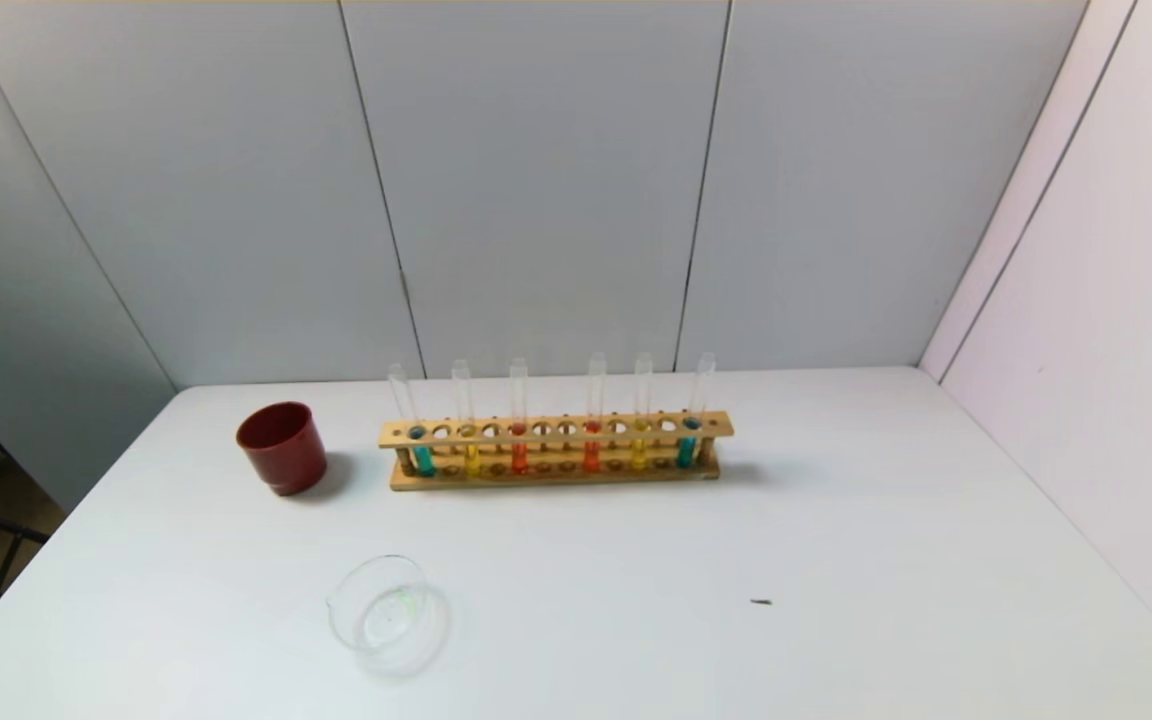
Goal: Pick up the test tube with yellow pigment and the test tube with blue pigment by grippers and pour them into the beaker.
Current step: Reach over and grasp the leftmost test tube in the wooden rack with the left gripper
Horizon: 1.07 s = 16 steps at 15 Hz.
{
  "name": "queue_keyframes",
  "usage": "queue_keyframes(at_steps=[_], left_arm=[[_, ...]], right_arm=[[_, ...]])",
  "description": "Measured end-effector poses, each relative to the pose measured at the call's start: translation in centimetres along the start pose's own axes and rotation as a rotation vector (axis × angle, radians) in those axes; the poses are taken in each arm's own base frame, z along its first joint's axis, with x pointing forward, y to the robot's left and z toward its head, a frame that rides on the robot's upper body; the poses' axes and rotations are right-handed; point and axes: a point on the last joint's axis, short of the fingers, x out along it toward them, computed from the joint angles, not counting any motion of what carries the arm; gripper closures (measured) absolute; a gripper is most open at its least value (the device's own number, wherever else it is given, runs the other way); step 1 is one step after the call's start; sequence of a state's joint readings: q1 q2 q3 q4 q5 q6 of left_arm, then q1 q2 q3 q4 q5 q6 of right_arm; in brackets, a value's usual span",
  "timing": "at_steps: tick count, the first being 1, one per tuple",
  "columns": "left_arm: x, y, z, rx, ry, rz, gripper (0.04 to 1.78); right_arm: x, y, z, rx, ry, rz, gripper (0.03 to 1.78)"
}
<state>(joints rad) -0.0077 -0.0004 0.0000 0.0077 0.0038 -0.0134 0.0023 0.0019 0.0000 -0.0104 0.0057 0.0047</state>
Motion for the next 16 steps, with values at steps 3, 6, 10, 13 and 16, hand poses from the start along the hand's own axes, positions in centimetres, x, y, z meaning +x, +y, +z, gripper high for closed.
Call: queue_keyframes(at_steps=[3,6,10,13,16], left_arm=[[0.0,0.0,0.0,0.002,0.0,0.0,0.08],[0.0,0.0,0.0,0.007,0.0,0.0,0.08],[0.0,0.0,-0.1,0.037,0.007,-0.001,0.08],[-0.2,-0.1,1.1,0.05,-0.011,-0.048,0.08],[0.2,-0.2,4.1,0.039,0.011,-0.098,0.08]], right_arm=[[0.0,0.0,0.0,0.0,0.0,0.0,0.07],[0.0,0.0,0.0,0.0,0.0,0.0,0.07],[0.0,0.0,0.0,0.0,0.0,0.0,0.07],[0.0,0.0,0.0,0.0,0.0,0.0,0.07],[0.0,0.0,0.0,0.0,0.0,0.0,0.07]])
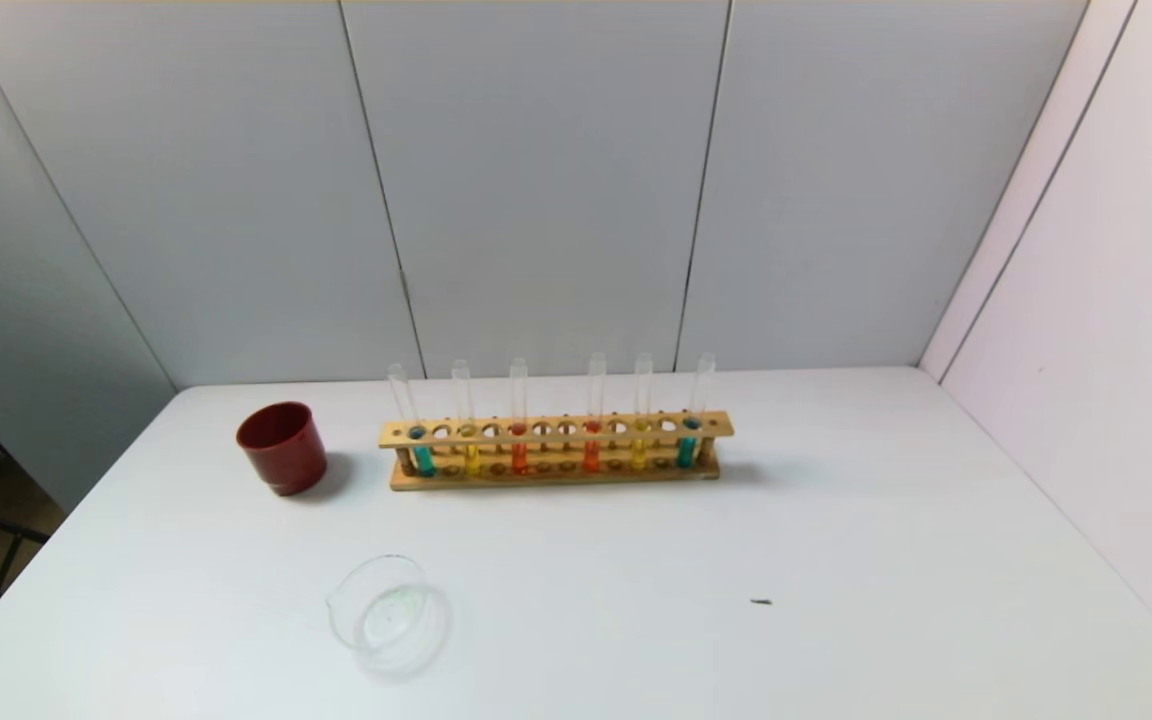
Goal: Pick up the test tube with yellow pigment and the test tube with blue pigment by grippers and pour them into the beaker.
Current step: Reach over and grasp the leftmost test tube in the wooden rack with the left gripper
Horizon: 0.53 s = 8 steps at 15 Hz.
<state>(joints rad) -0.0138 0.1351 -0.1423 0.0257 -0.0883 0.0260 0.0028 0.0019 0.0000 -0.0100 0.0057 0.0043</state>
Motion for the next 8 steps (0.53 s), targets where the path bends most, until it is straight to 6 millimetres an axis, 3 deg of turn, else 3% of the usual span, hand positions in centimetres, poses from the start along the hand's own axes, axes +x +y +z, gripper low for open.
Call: queue_keyframes(at_steps=[3,8], left_arm=[[2.1,0.3,3.4,-0.006,0.019,-0.03,0.08],[10.1,0.7,7.7,-0.013,0.07,-0.061,0.08]], right_arm=[[0.0,0.0,0.0,0.0,0.0,0.0,0.07],[0.0,0.0,0.0,0.0,0.0,0.0,0.07]])
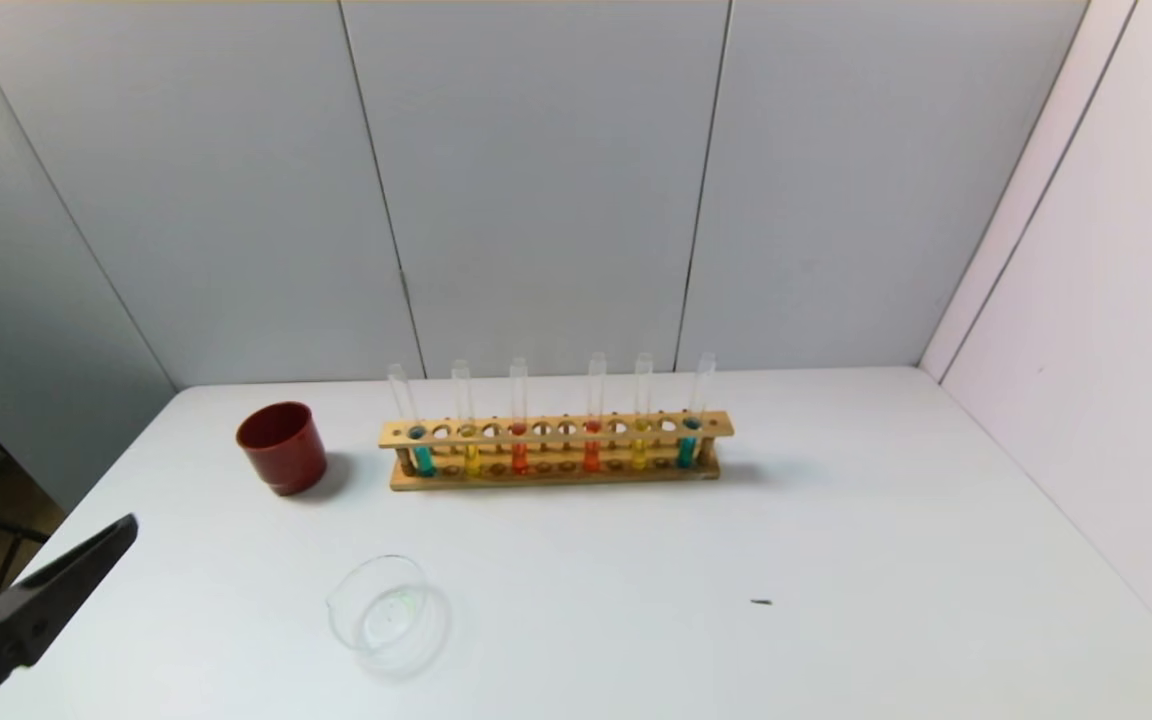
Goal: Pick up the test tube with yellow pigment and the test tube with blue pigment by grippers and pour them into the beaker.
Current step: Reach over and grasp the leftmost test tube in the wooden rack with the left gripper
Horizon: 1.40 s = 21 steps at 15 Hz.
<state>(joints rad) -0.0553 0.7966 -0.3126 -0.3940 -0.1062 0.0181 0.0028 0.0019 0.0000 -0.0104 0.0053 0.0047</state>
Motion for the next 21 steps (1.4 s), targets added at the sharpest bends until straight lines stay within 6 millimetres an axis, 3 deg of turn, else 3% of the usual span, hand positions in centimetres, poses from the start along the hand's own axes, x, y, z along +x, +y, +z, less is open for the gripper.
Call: queue_keyframes(at_steps=[5,7,10,16,21], left_arm=[[10.0,0.8,1.5,-0.005,0.028,-0.06,0.08],[14.3,0.9,1.2,0.0,0.026,-0.085,0.08],[19.3,0.1,0.5,0.002,0.019,-0.131,0.08],[24.8,-1.6,-3.2,0.006,0.078,-0.169,0.08],[26.6,-3.1,-5.7,0.015,0.097,-0.165,0.08]], right_arm=[[0.0,0.0,0.0,0.0,0.0,0.0,0.07],[0.0,0.0,0.0,0.0,0.0,0.0,0.07],[0.0,0.0,0.0,0.0,0.0,0.0,0.07],[0.0,0.0,0.0,0.0,0.0,0.0,0.07],[0.0,0.0,0.0,0.0,0.0,0.0,0.07]])
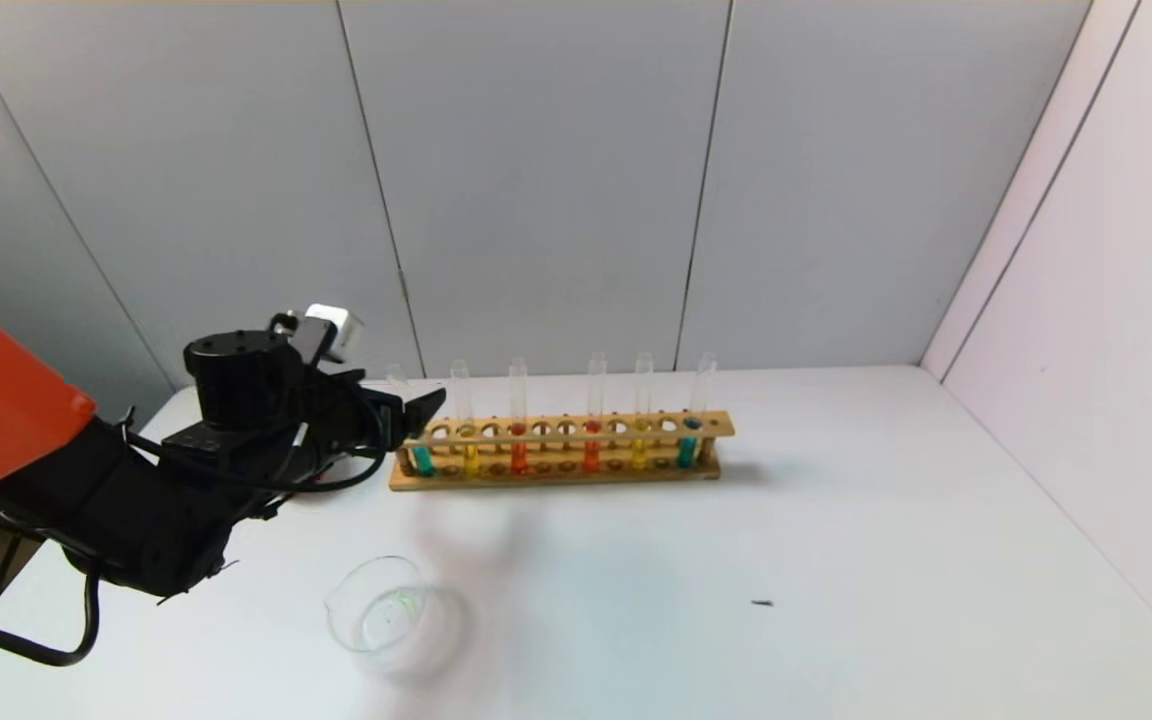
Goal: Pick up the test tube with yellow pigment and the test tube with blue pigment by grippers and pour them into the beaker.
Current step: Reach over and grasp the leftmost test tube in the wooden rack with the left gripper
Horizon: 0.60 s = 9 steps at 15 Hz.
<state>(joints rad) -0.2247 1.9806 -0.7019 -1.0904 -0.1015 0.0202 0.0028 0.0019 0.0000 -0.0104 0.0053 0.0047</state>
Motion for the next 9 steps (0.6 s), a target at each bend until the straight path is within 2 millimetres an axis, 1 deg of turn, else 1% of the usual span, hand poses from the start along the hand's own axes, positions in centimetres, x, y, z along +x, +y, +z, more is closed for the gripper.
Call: queue_keyframes(at_steps=[2,5,7,9], left_arm=[[0.32,-0.26,-0.58,0.001,0.018,-0.003,0.08],[0.73,-0.31,-0.91,0.0,0.026,-0.002,0.08],[0.8,-0.32,-1.0,-0.001,0.028,-0.001,0.08],[0.65,-0.31,-0.67,0.001,0.011,0.014,0.08]], right_arm=[[0.0,0.0,0.0,0.0,0.0,0.0,0.07],[0.0,0.0,0.0,0.0,0.0,0.0,0.07],[0.0,0.0,0.0,0.0,0.0,0.0,0.07],[0.0,0.0,0.0,0.0,0.0,0.0,0.07]])
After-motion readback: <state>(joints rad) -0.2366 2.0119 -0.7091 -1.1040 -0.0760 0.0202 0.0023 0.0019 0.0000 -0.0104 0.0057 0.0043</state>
